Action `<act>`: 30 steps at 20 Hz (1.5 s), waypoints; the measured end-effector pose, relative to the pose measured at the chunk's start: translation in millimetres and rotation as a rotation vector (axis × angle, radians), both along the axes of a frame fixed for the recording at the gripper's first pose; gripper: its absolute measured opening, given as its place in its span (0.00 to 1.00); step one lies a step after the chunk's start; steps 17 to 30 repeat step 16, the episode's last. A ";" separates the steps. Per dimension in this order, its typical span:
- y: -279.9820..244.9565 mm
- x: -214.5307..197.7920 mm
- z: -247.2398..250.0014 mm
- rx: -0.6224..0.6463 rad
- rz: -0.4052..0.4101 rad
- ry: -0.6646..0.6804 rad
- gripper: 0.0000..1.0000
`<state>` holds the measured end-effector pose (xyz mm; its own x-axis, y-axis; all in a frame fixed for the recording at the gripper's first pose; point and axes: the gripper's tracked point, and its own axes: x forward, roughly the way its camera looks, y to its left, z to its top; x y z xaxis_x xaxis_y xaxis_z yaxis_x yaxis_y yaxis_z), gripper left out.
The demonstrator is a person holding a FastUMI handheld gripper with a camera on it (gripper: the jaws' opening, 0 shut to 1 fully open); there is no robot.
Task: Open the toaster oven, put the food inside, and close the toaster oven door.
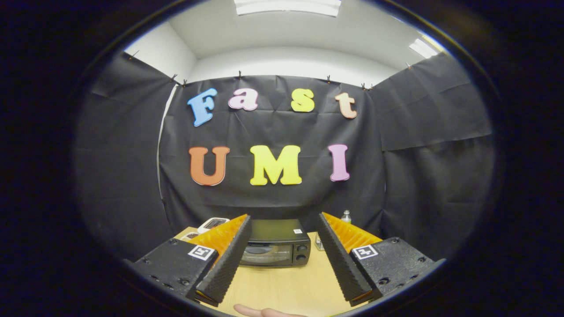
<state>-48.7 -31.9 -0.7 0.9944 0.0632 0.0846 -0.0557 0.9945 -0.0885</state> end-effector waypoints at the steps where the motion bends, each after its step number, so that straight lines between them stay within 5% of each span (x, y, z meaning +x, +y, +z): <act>1: -1.1 1.6 -1.5 -0.001 0.003 0.003 0.98; 30: -5.9 -8.4 -9.8 -0.018 0.041 0.005 0.98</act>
